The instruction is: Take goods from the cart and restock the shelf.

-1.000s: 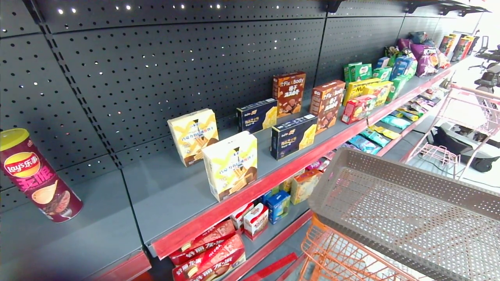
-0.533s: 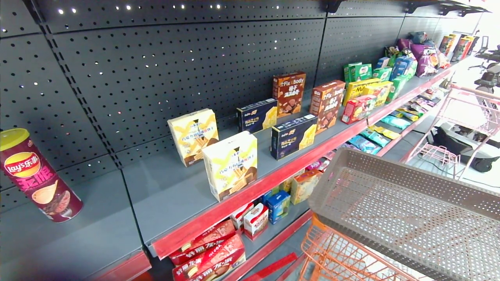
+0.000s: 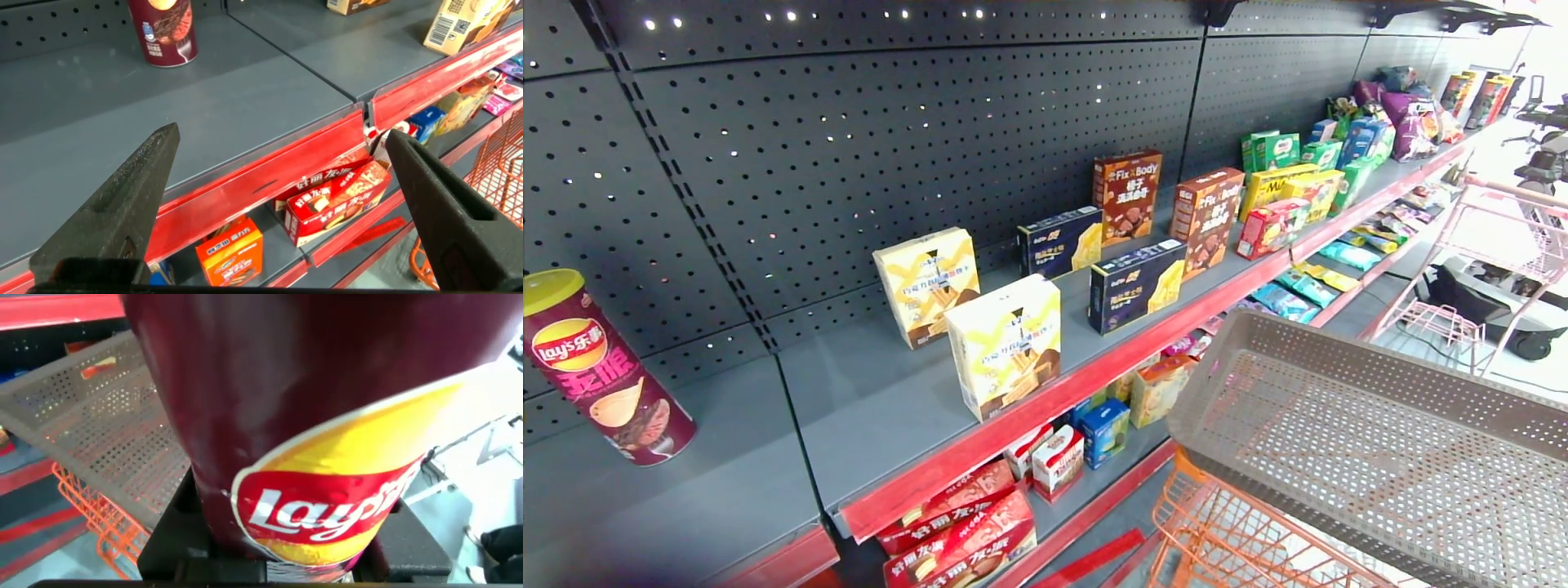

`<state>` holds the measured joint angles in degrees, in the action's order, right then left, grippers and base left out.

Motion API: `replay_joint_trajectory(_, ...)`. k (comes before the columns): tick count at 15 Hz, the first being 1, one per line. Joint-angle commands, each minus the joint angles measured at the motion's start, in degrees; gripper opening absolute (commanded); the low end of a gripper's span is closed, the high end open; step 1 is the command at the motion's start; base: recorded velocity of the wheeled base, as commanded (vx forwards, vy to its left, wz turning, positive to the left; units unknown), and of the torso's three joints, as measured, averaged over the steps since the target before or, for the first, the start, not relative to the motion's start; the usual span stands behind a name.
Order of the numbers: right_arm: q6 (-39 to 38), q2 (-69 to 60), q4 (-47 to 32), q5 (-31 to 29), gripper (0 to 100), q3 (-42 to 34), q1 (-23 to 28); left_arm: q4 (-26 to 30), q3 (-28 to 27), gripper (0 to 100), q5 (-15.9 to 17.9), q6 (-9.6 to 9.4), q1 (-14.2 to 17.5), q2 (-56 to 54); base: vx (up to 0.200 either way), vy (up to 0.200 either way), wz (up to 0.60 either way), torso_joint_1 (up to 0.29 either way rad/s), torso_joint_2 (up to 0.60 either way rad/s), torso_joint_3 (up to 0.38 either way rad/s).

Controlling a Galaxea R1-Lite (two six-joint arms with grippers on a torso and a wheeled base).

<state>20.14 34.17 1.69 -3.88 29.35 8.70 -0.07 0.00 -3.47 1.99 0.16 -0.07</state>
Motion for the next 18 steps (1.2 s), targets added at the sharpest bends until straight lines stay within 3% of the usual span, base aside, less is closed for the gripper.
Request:
replay_joint_trajectory(1,0.0,3.3,0.9,-0.3,0,0.6,0.1,0.0,0.0,100,0.0,0.03,0.0,0.1,0.0,0.0,0.0,0.0,0.0,0.0)
replay_joint_trajectory(7,0.1,8.6,11.6,0.0,0,-0.3,0.4,0.0,0.0,100,0.0,0.03,0.0,0.1,0.0,0.0,0.0,0.0,0.0,0.0)
replay_joint_trajectory(16,0.4,3.1,11.8,0.0,0,-4.8,0.5,0.0,0.0,100,0.3,-0.32,0.0,0.1,0.0,0.0,0.0,0.0,0.0,0.0)
replay_joint_trajectory(18,0.4,2.7,11.8,0.0,0,-5.0,0.4,0.0,0.0,100,0.3,-0.32,0.0,0.1,0.0,0.0,0.6,0.002,0.0,0.002)
